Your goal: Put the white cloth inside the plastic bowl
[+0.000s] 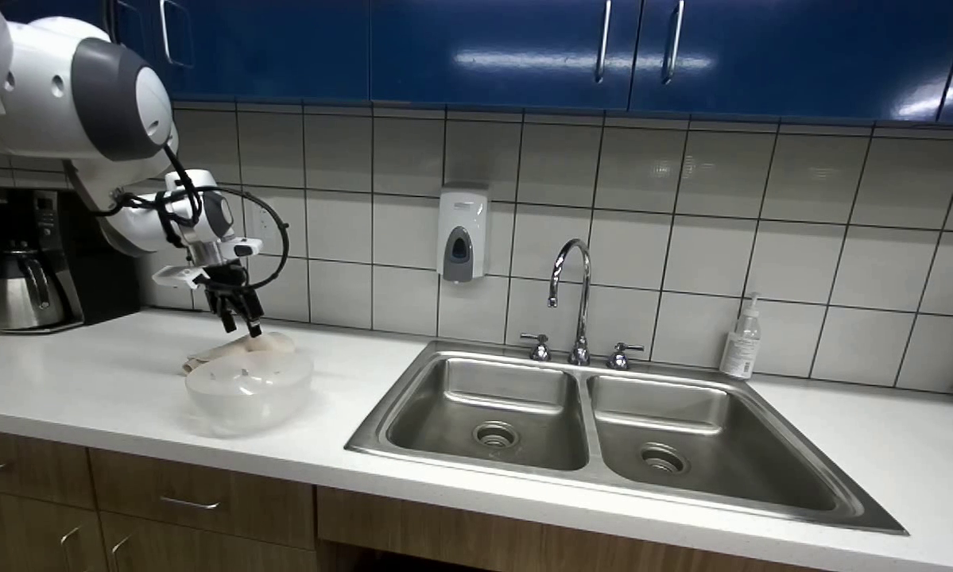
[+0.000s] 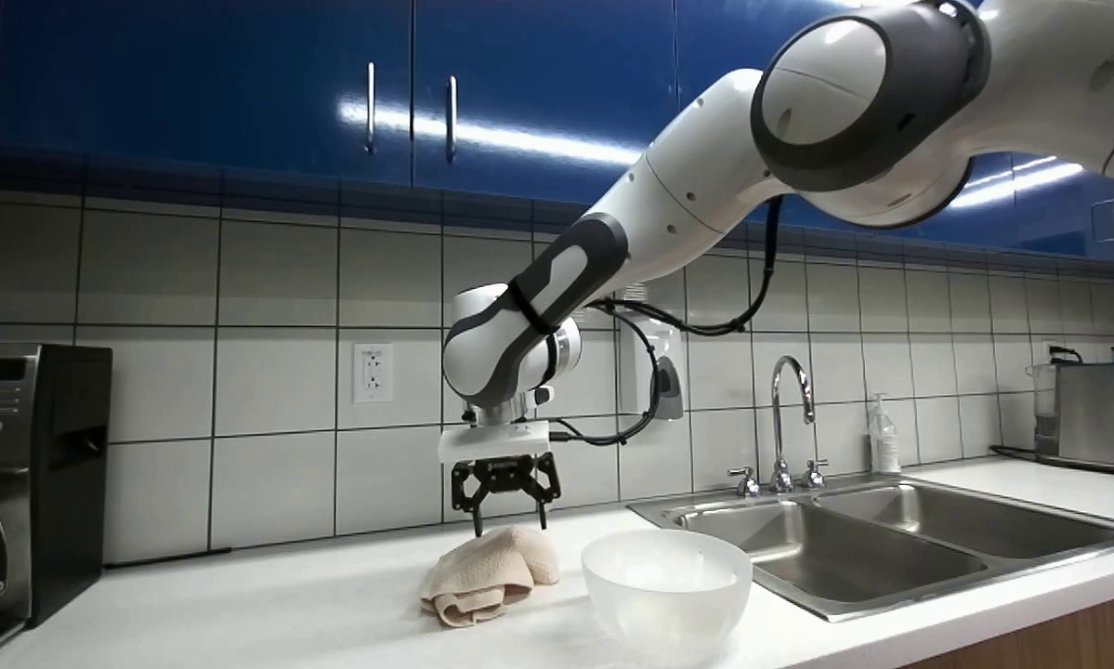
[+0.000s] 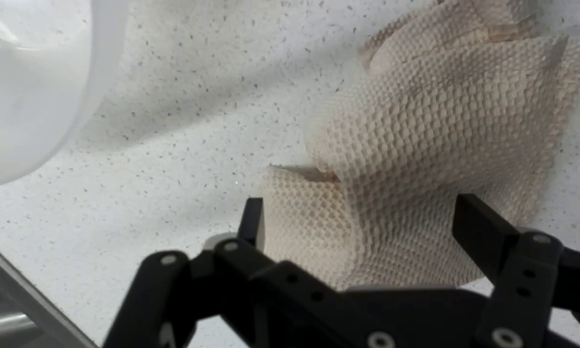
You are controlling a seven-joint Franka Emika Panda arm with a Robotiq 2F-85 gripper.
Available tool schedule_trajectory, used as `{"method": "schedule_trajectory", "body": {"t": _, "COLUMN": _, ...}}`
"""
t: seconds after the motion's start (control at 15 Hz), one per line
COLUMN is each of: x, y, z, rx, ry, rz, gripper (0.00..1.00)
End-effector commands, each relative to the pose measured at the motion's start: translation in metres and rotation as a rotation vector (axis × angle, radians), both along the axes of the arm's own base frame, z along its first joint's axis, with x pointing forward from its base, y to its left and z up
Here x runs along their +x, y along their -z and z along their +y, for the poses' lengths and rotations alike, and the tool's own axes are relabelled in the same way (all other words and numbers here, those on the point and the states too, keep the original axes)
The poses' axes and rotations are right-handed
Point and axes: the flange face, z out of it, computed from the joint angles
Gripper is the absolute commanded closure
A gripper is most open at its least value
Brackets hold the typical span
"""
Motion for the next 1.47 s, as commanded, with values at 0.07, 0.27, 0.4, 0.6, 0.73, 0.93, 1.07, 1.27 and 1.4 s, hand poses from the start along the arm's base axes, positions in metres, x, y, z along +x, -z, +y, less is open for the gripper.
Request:
{"method": "schedule_trajectory", "body": {"t": 0.07, "x": 0.015, "y": 0.013, "z": 0.004, "rx": 0.023, "ry": 0.025, "rz": 0.014, "gripper": 0.00}}
{"method": "schedule_trajectory", "body": {"t": 0.27, "x": 0.024, "y": 0.021, "z": 0.003, "rx": 0.033, "ry": 0.041, "rz": 0.005, "gripper": 0.00}}
{"method": "schedule_trajectory", "body": {"t": 0.4, "x": 0.029, "y": 0.026, "z": 0.001, "rx": 0.038, "ry": 0.048, "rz": -0.002, "gripper": 0.00}}
{"method": "schedule_trajectory", "body": {"t": 0.6, "x": 0.035, "y": 0.030, "z": 0.001, "rx": 0.045, "ry": 0.052, "rz": -0.012, "gripper": 0.00}}
{"method": "schedule_trajectory", "body": {"t": 0.73, "x": 0.037, "y": 0.034, "z": 0.002, "rx": 0.046, "ry": 0.051, "rz": -0.013, "gripper": 0.00}}
{"method": "schedule_trajectory", "body": {"t": 0.93, "x": 0.038, "y": 0.036, "z": 0.004, "rx": 0.052, "ry": 0.048, "rz": -0.017, "gripper": 0.28}}
{"method": "schedule_trajectory", "body": {"t": 1.07, "x": 0.039, "y": 0.036, "z": 0.005, "rx": 0.063, "ry": 0.051, "rz": -0.016, "gripper": 0.32}}
{"method": "schedule_trajectory", "body": {"t": 1.27, "x": 0.040, "y": 0.035, "z": 0.004, "rx": 0.068, "ry": 0.052, "rz": -0.020, "gripper": 0.55}}
{"method": "schedule_trajectory", "body": {"t": 1.4, "x": 0.040, "y": 0.034, "z": 0.003, "rx": 0.072, "ry": 0.051, "rz": -0.022, "gripper": 0.70}}
